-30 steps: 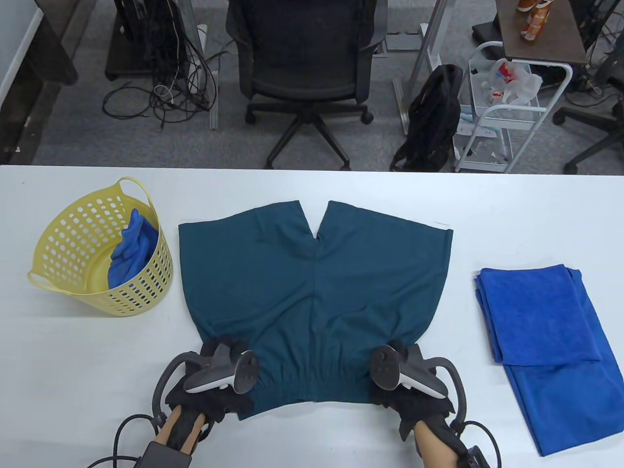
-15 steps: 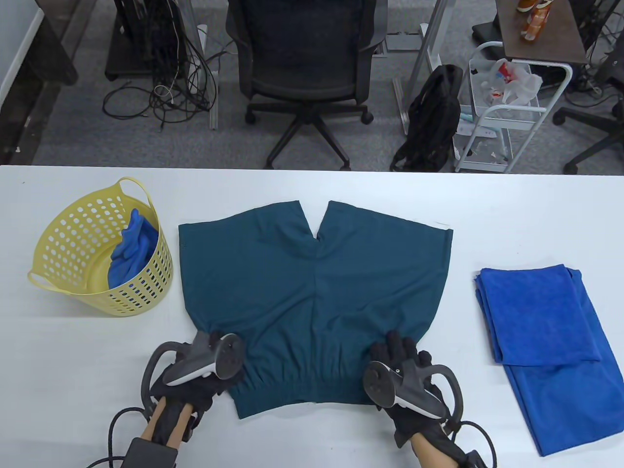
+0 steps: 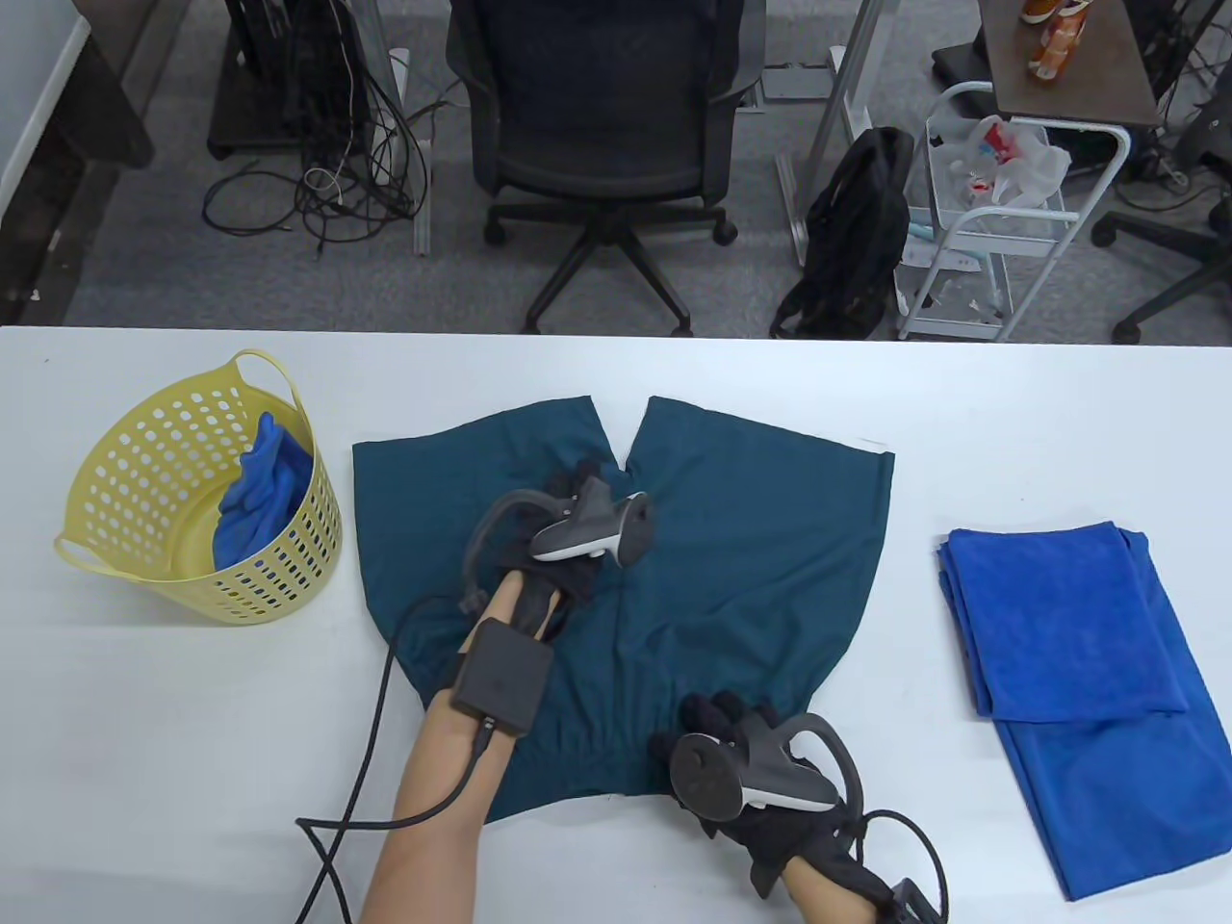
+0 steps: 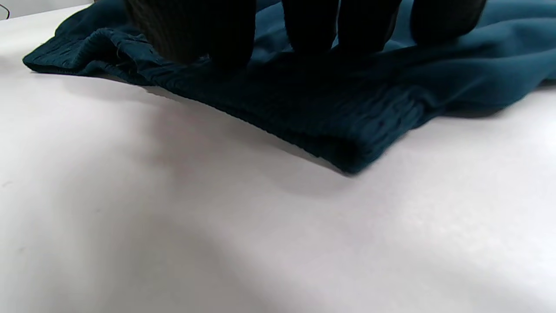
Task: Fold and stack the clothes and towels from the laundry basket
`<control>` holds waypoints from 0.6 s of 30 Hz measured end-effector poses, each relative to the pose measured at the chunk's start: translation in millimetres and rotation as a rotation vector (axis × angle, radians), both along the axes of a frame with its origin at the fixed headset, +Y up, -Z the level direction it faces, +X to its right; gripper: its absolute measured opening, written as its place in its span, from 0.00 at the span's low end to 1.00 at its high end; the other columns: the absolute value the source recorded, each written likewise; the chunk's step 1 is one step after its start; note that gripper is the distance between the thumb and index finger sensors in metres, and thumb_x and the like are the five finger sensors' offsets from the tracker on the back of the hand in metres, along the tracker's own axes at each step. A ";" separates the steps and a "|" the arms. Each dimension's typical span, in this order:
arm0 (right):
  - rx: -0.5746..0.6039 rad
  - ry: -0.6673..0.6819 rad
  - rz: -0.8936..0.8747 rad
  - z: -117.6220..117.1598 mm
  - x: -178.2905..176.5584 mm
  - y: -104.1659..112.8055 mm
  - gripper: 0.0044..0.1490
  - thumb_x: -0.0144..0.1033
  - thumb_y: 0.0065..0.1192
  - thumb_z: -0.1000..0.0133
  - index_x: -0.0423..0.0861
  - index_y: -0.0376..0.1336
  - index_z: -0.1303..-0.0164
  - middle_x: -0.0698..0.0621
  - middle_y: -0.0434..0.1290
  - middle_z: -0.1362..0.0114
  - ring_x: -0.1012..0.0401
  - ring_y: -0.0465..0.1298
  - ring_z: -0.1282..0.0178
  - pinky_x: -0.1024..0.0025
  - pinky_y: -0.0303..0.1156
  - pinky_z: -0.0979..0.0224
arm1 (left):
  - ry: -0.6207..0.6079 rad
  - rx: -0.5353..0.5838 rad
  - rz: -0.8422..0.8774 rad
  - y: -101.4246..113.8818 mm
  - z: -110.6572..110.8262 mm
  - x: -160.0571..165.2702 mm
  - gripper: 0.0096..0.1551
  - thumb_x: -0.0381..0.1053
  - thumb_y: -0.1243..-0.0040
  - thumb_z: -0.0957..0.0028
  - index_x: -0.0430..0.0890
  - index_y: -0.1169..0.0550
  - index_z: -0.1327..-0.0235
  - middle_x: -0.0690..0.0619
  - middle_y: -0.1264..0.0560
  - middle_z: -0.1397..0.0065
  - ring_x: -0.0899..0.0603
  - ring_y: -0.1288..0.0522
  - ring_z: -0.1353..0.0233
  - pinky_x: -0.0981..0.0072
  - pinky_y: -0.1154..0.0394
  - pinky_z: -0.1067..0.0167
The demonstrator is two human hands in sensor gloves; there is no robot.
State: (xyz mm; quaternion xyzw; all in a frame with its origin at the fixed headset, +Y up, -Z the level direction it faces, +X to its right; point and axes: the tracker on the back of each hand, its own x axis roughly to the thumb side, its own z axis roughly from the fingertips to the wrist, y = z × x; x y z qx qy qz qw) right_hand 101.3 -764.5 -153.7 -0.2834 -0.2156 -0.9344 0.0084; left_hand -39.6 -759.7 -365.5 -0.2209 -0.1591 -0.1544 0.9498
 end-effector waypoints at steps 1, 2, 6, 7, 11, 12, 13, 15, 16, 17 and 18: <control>-0.015 -0.010 -0.005 -0.7 2.0 1.7 0.34 0.48 0.53 0.33 0.51 0.58 0.16 0.32 0.51 0.10 0.32 0.51 0.16 0.26 0.52 0.23 | 0.016 -0.014 -0.047 -4.9 -6.3 5.1 0.49 0.47 0.43 0.37 0.70 0.61 0.20 0.36 0.66 0.09 0.27 0.52 0.11 0.25 0.43 0.23; -0.025 -0.031 -0.001 -1.2 5.4 3.7 0.32 0.49 0.53 0.33 0.50 0.60 0.18 0.32 0.51 0.10 0.32 0.50 0.16 0.26 0.51 0.23 | 0.040 -0.020 -0.123 -11.0 -12.9 8.2 0.49 0.48 0.42 0.37 0.69 0.59 0.19 0.36 0.65 0.09 0.27 0.53 0.11 0.25 0.43 0.23; 0.029 -0.134 0.086 -5.2 25.9 10.0 0.30 0.51 0.52 0.33 0.50 0.67 0.25 0.33 0.53 0.10 0.31 0.50 0.16 0.25 0.51 0.23 | 0.091 0.014 -0.165 -15.8 -19.0 0.9 0.50 0.53 0.41 0.42 0.65 0.55 0.15 0.35 0.64 0.08 0.25 0.56 0.12 0.24 0.44 0.23; 0.053 -0.185 0.118 -8.1 33.6 11.9 0.32 0.53 0.52 0.34 0.48 0.68 0.26 0.32 0.54 0.10 0.30 0.50 0.16 0.24 0.51 0.24 | 0.089 0.056 -0.157 -13.6 -17.5 -1.8 0.48 0.57 0.39 0.44 0.62 0.49 0.13 0.35 0.63 0.08 0.25 0.57 0.12 0.24 0.45 0.23; 0.164 -0.413 0.309 -20.4 60.1 9.3 0.43 0.54 0.50 0.32 0.33 0.65 0.19 0.26 0.51 0.10 0.27 0.47 0.18 0.22 0.49 0.25 | 0.033 0.103 -0.196 -7.8 6.4 -21.6 0.44 0.67 0.43 0.47 0.49 0.34 0.18 0.35 0.56 0.07 0.24 0.54 0.13 0.25 0.42 0.24; 0.183 -0.458 0.351 -23.2 64.8 6.0 0.46 0.55 0.50 0.31 0.30 0.62 0.17 0.25 0.48 0.10 0.26 0.46 0.18 0.22 0.48 0.25 | 0.027 0.100 -0.179 -5.0 12.3 -25.5 0.41 0.67 0.44 0.46 0.47 0.28 0.24 0.38 0.50 0.07 0.25 0.50 0.13 0.27 0.40 0.24; 0.197 -0.515 0.391 -26.3 71.2 2.8 0.47 0.54 0.48 0.30 0.28 0.59 0.16 0.23 0.46 0.11 0.25 0.45 0.19 0.22 0.48 0.26 | 0.027 0.057 -0.167 0.2 22.1 -32.8 0.38 0.68 0.44 0.45 0.48 0.24 0.28 0.40 0.45 0.08 0.27 0.46 0.13 0.27 0.39 0.25; 0.203 -0.587 0.345 -27.5 78.4 6.3 0.48 0.52 0.47 0.29 0.26 0.54 0.13 0.20 0.43 0.12 0.24 0.44 0.20 0.23 0.48 0.26 | 0.027 -0.044 -0.179 11.3 35.0 -47.9 0.37 0.69 0.46 0.44 0.51 0.24 0.27 0.45 0.39 0.09 0.31 0.38 0.13 0.30 0.37 0.24; 0.232 -0.608 0.261 -25.3 77.9 12.7 0.46 0.50 0.46 0.28 0.28 0.52 0.11 0.19 0.42 0.12 0.23 0.45 0.20 0.23 0.48 0.26 | 0.021 -0.012 -0.140 17.4 39.1 -58.2 0.38 0.67 0.46 0.42 0.52 0.29 0.20 0.44 0.38 0.09 0.32 0.35 0.14 0.32 0.35 0.24; 0.262 -0.604 0.176 -22.4 74.3 18.2 0.46 0.50 0.48 0.28 0.28 0.52 0.12 0.19 0.44 0.12 0.23 0.47 0.20 0.24 0.50 0.26 | 0.036 0.051 -0.088 20.8 40.7 -67.8 0.41 0.62 0.41 0.41 0.54 0.37 0.14 0.42 0.39 0.08 0.33 0.35 0.14 0.33 0.35 0.24; 0.271 -0.561 0.103 -20.1 67.9 21.8 0.46 0.49 0.53 0.30 0.28 0.54 0.14 0.20 0.49 0.13 0.24 0.52 0.21 0.24 0.53 0.26 | 0.044 0.096 -0.037 20.5 40.2 -77.3 0.44 0.56 0.37 0.41 0.57 0.41 0.12 0.43 0.40 0.08 0.34 0.35 0.13 0.32 0.36 0.24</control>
